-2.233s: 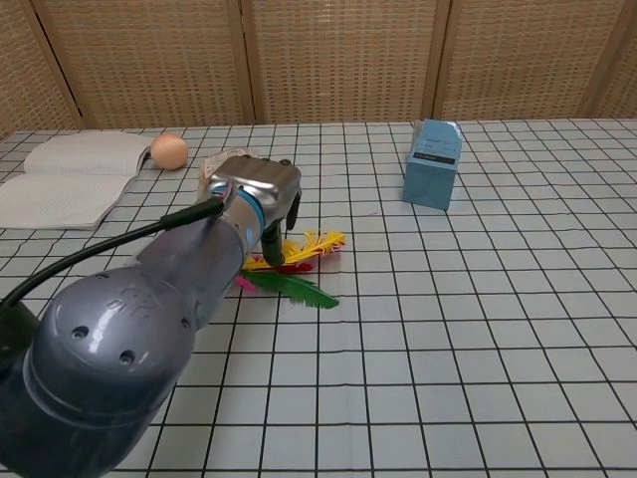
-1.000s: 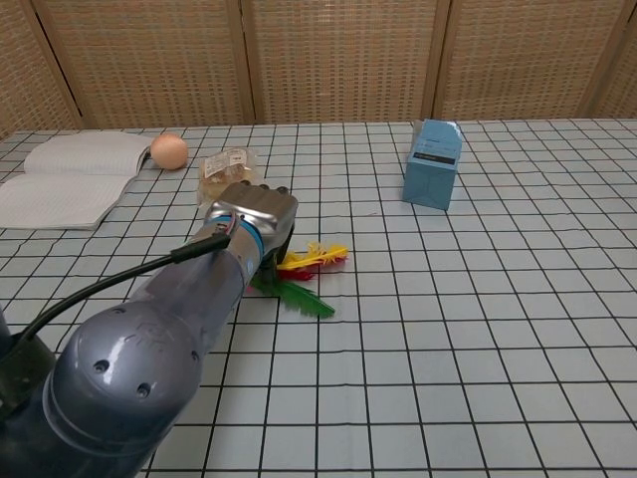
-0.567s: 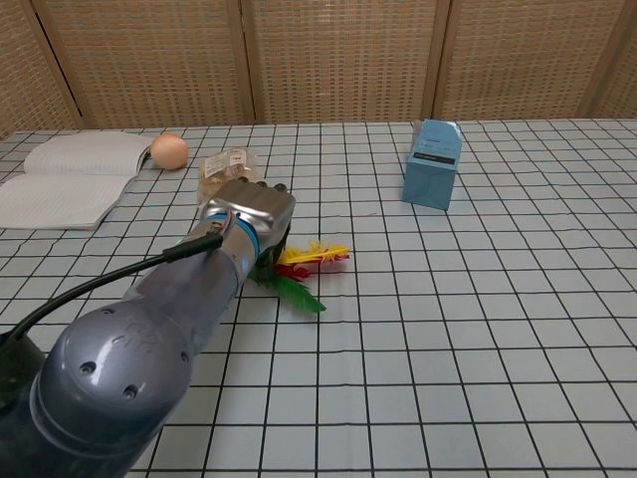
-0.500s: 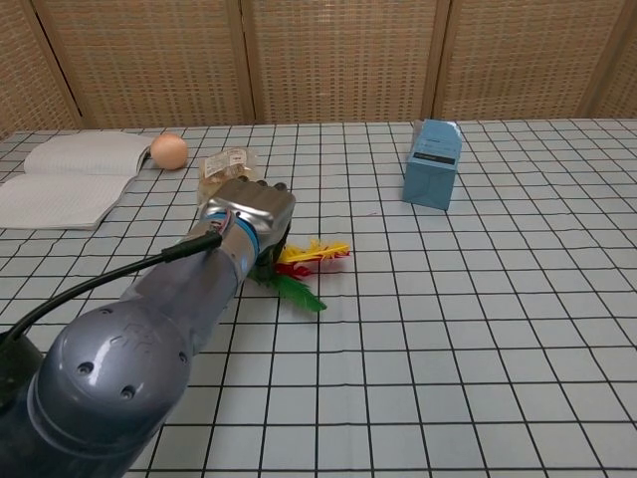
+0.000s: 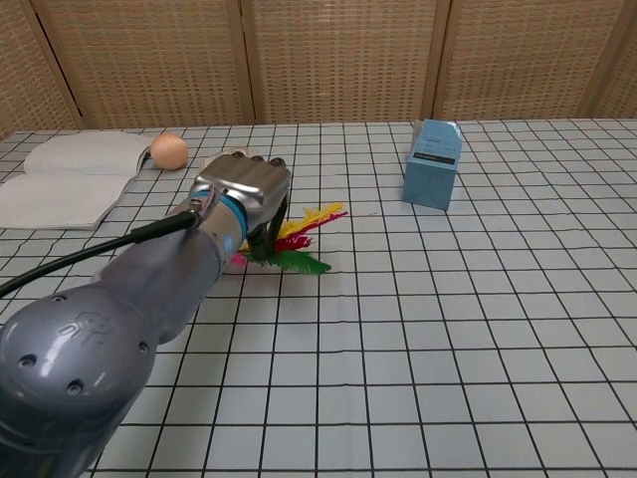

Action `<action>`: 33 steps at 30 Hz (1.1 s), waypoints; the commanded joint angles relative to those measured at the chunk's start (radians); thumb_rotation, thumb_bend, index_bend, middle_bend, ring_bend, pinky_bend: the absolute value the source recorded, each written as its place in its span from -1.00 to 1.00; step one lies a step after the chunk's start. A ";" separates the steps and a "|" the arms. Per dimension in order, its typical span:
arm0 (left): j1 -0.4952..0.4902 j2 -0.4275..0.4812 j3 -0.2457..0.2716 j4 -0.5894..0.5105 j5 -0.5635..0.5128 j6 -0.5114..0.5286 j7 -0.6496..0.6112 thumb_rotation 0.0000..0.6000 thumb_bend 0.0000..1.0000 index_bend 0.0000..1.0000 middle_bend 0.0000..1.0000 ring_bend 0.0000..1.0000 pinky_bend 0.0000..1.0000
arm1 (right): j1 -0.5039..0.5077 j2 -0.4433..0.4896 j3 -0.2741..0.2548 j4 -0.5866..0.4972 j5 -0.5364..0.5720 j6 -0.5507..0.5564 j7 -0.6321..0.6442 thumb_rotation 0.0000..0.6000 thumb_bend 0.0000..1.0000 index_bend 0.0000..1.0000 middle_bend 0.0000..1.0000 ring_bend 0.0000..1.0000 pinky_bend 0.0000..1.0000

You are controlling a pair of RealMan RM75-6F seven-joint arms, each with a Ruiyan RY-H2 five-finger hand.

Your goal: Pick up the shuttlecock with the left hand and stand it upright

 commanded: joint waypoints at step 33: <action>0.305 0.246 0.171 -0.253 0.449 0.154 -0.560 1.00 0.22 0.34 -1.00 -1.00 -1.00 | -0.009 0.000 -0.010 -0.023 -0.040 0.038 -0.042 1.00 -0.85 -0.90 -1.00 -1.00 -1.00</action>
